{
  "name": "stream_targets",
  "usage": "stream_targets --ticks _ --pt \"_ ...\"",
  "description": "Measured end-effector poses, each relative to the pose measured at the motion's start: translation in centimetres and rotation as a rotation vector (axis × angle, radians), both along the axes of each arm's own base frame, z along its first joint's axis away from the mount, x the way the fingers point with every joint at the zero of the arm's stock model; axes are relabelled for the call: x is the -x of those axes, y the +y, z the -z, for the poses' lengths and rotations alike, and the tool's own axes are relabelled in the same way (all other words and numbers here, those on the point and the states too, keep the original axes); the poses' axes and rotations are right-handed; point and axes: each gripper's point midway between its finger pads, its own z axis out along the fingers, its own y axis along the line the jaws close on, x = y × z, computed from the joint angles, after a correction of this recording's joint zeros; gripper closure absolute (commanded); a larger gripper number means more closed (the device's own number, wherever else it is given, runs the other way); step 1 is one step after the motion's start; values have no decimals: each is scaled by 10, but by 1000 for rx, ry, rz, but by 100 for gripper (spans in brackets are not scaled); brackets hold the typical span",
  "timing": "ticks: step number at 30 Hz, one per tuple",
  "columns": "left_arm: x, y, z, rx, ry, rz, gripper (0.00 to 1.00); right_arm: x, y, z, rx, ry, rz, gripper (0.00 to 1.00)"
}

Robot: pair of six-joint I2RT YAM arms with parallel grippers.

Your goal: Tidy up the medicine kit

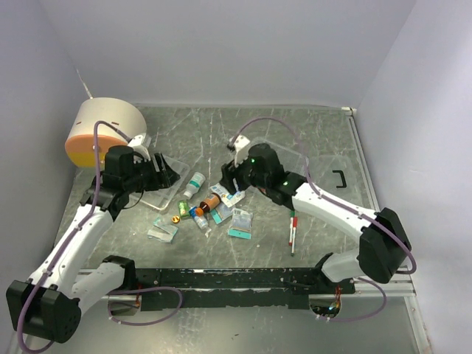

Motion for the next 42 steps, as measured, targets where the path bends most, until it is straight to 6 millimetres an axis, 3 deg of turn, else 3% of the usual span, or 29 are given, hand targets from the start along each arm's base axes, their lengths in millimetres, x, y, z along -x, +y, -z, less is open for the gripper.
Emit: stream_targets --ticks 3,7,11,13,17,26,27,28,30,33,37,42 --pt "0 12 2 -35 6 -66 26 22 25 5 37 -97 -184 36" --pt "2 28 -11 -63 -50 -146 24 39 48 14 93 -236 -411 33" --pt "4 38 -21 -76 -92 -193 24 44 59 51 203 -268 -603 33" --pt "4 40 -21 -83 -88 -202 25 45 65 73 271 -249 -689 33" --pt "3 40 -13 -94 -60 -202 25 52 69 98 342 -251 -799 33" --pt "1 41 -2 -130 -16 -191 24 53 74 122 391 -290 -901 38" --pt "1 41 -1 -134 -11 -189 24 53 74 125 397 -289 -909 41" --pt "1 41 1 -138 -6 -187 24 52 75 127 401 -297 -917 53" --pt "1 41 5 -147 6 -183 24 48 81 124 400 -318 -929 60" --pt "0 40 7 -155 18 -175 25 45 89 120 389 -330 -954 60" --pt "1 40 8 -158 24 -166 24 41 101 122 379 -332 -989 49" --pt "1 39 8 -158 24 -161 25 44 101 128 379 -321 -1016 44"
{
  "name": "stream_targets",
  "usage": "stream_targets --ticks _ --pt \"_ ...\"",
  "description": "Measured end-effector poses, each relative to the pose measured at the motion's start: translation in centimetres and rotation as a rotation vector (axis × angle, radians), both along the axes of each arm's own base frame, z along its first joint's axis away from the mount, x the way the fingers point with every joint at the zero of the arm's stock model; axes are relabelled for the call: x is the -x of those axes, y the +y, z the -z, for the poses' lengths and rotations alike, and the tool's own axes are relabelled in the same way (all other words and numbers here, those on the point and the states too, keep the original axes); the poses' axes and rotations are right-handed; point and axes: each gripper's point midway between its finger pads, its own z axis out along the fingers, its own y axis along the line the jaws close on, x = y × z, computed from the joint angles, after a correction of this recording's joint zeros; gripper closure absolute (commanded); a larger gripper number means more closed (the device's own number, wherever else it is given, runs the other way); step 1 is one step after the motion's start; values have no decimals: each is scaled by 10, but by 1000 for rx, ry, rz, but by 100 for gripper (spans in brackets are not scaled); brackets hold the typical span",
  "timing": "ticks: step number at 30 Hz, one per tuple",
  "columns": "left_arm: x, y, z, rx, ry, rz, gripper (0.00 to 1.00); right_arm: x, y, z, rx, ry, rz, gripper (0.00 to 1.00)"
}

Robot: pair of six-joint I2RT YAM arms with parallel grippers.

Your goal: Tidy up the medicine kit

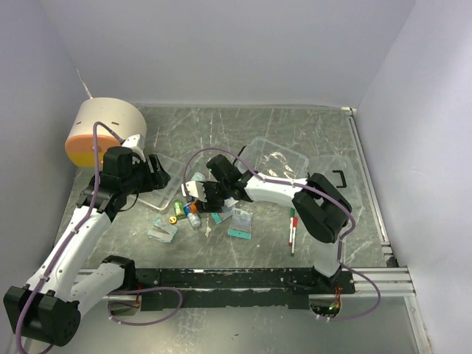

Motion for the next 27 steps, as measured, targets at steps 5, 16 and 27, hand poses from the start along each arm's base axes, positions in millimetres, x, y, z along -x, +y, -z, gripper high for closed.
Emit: stream_targets --ticks 5,16,27 --pt "0 0 0 0 1 0 25 2 -2 9 19 15 -4 49" --pt "0 0 0 0 0 -1 25 0 -2 13 29 10 0 45" --pt "4 27 -3 -69 -15 -128 24 -6 -4 20 47 -2 31 74"
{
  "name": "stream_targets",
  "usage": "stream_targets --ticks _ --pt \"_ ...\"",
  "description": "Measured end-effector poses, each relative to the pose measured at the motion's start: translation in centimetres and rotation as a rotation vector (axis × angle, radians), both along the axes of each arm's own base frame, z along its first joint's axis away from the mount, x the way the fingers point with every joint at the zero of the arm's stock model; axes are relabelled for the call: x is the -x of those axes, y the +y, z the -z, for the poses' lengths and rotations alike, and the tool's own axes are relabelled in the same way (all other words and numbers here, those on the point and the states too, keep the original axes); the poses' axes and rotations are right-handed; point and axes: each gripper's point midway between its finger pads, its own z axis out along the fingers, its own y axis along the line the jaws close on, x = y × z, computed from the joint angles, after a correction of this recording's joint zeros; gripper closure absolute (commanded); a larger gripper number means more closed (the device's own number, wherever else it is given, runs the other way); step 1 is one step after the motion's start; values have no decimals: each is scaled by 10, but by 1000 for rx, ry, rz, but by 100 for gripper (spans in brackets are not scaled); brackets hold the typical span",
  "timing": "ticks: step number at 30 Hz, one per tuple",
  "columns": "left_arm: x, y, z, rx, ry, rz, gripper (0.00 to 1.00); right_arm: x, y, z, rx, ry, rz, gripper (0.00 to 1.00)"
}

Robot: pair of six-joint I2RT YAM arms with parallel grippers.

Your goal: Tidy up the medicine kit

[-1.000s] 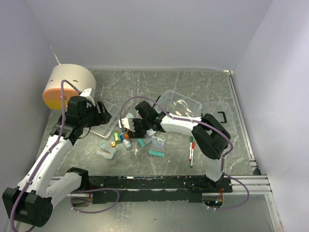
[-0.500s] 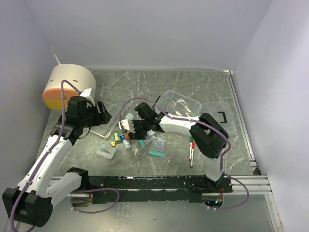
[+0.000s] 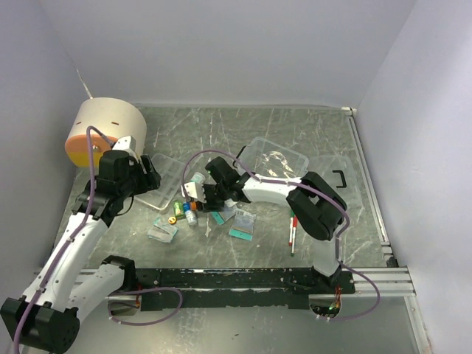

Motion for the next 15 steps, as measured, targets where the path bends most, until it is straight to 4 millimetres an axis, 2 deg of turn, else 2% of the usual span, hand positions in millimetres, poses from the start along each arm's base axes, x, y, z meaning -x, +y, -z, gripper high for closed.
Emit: stream_targets --ticks 4,7,10,13,15 --pt "2 7 -6 -12 -26 -33 24 0 0 -5 -36 6 45 76" --pt "2 8 -9 -12 -38 -37 24 0 0 -23 -105 14 111 76" --pt "2 8 -10 -11 -39 -37 24 -5 4 -62 -231 12 212 75" --pt "3 7 -9 -9 -36 -33 24 -25 3 -109 -366 2 406 75" --pt "3 6 -9 -5 -34 -26 24 -40 -5 -134 -437 5 558 75"
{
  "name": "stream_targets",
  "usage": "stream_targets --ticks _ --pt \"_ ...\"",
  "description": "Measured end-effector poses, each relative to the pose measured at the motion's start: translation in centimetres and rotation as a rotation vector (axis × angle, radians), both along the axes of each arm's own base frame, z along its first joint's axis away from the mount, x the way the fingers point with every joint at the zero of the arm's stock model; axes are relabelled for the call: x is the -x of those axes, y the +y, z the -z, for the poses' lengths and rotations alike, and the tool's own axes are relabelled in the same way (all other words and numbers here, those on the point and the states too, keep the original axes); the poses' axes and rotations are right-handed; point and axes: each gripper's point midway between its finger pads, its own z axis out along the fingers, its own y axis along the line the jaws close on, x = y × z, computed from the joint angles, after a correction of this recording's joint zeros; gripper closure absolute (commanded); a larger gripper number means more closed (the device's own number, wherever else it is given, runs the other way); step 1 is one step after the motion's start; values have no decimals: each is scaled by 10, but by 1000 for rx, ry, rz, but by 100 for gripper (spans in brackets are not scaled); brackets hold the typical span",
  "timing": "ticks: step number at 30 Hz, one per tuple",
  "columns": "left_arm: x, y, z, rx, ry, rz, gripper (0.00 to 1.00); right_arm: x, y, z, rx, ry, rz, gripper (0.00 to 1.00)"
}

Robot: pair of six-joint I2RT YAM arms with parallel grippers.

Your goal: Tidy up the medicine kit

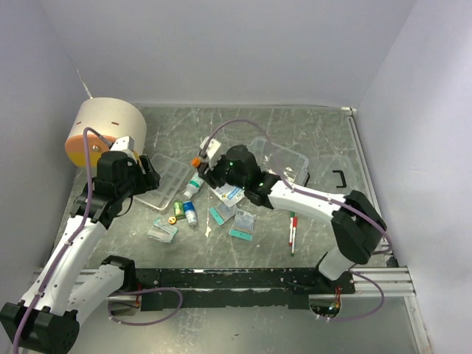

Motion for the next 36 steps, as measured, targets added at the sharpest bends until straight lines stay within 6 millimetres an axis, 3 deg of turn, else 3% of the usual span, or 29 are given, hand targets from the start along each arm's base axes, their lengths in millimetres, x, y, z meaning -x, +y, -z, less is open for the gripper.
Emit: stream_targets --ticks 5,8,14,19,20,22,30,36 --pt "0 -7 -1 22 2 35 24 -36 -37 -47 -118 68 405 83" --pt "0 -13 0 37 4 58 25 -49 -56 -58 -142 91 576 84" --pt "0 -18 4 50 27 84 24 -52 -109 -52 -188 194 829 85" --pt "1 -23 3 63 25 108 24 -85 -186 -42 -324 338 1066 85" --pt "1 -23 3 65 24 110 24 -88 -204 -35 -347 366 1115 85" --pt "1 -24 3 68 24 115 24 -87 -221 -24 -365 411 1173 85" --pt "1 -28 2 79 24 132 24 -79 -223 -7 -465 536 1289 85" --pt "-2 -29 4 80 29 132 25 -80 -230 21 -496 583 1404 85"
